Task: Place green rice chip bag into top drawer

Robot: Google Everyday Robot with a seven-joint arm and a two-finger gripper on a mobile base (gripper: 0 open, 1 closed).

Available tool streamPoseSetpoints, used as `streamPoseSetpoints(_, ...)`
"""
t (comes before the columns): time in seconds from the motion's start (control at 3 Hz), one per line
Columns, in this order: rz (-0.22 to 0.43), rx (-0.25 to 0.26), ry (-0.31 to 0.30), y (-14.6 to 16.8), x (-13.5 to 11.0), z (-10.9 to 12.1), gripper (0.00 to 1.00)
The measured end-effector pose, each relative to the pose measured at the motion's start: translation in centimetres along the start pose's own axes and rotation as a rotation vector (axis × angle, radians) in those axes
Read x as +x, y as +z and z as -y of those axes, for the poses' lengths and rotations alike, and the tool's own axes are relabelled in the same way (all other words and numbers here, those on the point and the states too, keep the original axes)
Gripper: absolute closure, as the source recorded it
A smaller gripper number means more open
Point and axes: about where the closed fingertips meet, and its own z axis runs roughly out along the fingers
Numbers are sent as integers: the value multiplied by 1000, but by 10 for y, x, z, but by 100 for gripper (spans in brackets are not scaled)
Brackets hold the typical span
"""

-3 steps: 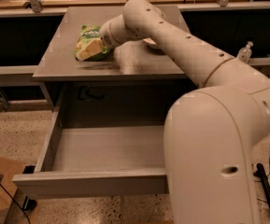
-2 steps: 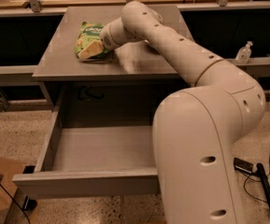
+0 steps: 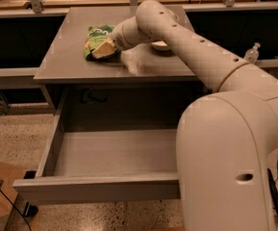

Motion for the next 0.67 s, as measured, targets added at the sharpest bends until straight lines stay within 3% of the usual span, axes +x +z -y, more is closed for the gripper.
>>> streamPoseSetpoints(0.33,0,-65,-113,-57,-6,-29,88)
streamPoseSetpoints(0.67,1,-203,-242,-154,-3,-90,100)
